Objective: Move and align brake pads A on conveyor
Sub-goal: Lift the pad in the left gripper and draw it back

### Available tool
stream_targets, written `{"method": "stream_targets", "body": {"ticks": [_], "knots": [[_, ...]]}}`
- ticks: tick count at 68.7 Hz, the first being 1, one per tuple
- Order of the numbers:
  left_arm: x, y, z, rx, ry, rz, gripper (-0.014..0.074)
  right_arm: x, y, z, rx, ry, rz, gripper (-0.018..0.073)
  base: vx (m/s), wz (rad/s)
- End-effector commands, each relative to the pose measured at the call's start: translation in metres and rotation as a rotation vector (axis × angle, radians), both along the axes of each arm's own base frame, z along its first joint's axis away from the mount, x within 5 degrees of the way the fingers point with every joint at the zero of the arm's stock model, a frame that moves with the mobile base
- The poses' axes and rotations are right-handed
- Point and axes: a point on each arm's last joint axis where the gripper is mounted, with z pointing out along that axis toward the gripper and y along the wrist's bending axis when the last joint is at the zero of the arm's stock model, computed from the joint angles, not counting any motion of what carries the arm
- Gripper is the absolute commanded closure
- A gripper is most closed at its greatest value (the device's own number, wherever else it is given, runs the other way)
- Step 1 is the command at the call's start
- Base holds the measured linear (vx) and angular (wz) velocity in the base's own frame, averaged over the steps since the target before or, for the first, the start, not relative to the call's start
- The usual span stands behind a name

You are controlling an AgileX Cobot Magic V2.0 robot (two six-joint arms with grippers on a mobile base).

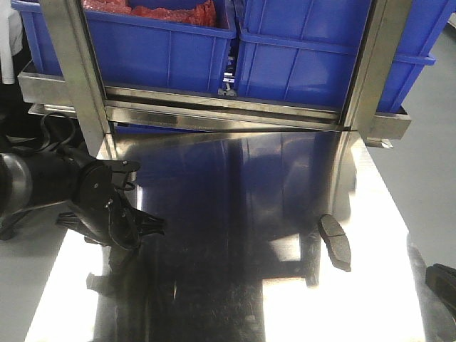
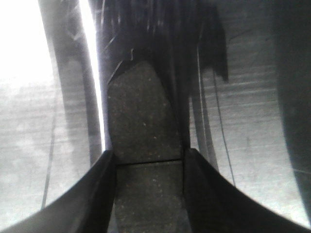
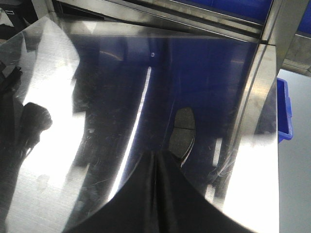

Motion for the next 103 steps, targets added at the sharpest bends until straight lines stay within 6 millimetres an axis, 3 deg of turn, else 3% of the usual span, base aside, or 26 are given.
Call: {"method": "stream_targets", "body": {"ticks": [1,35,63,77,103], "knots": [[-0.003,0.001,0.033,-0.064,-0.151,-0.009,0.0596,0.003,0.001,0.014,0.015,-0.086,0.007,0.0569,0.0,0.0],[-0.084,0.033,0.08,-0.145,-0.343,-0.021,0.0594,0.003,0.001,0.014,0.015,-0.086,0.007,0.0569,0.0,0.0],[-0.16,0.063,0.114,-0.245,-0.656,-0.053,0.0594,0.003,0.001,0.014,0.015,-0.086,0.007,0.0569,0.0,0.0],[-0.173,0.069,0.123,-0.265,-0.709,-0.051,0.0594,0.003,0.001,0.014,0.015,-0.086,0.007,0.0569,0.0,0.0],[-0.174,0.069,0.125,-0.267,-0.716,-0.051,0.0594,0.003,0.001,0.014,0.015,-0.086,0.007,0.0569,0.0,0.0]]}}
